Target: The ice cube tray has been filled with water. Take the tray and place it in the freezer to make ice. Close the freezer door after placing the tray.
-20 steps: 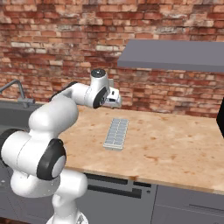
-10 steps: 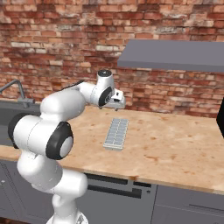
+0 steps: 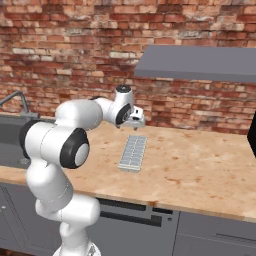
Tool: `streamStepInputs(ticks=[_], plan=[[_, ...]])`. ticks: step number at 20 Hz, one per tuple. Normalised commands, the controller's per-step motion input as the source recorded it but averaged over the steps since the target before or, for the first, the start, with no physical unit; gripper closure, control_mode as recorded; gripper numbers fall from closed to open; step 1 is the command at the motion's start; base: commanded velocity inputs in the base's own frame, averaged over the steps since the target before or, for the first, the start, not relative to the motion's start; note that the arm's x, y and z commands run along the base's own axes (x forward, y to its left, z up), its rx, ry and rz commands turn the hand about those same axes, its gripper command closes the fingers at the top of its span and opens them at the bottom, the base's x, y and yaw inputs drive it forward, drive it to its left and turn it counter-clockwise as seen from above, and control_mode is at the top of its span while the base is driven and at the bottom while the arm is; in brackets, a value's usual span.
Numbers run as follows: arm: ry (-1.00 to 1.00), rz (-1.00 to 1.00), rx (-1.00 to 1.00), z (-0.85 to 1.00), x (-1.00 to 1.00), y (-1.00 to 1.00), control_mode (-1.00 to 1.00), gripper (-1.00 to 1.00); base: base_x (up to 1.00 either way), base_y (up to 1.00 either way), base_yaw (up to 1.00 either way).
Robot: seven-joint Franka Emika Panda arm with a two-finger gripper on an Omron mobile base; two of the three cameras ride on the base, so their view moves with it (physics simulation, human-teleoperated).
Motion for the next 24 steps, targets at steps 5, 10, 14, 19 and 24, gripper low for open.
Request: streamStepInputs(ticks=[5,10,14,19,24], plan=[[0.00,0.00,0.00,-0.20,0.27,0.00,-1.00,-1.00,0.00,0.00,0.00],[0.02,0.00,0.00,-0.03,0.31,0.00,-1.00,-1.00,0.00,0.00,0.00],[0.03,0.01,0.00,-0.05,0.36,0.00,-1.00,-1.00,0.00,0.00,0.00],[0.00,0.01,0.00,-0.05,0.27,-0.02,-1.00,-1.00,0.00,0.00,0.00],[0.00,0.00,0.00,-0.09,0.18,-0.02,-1.00,-1.00,0.00,0.00,0.00]])
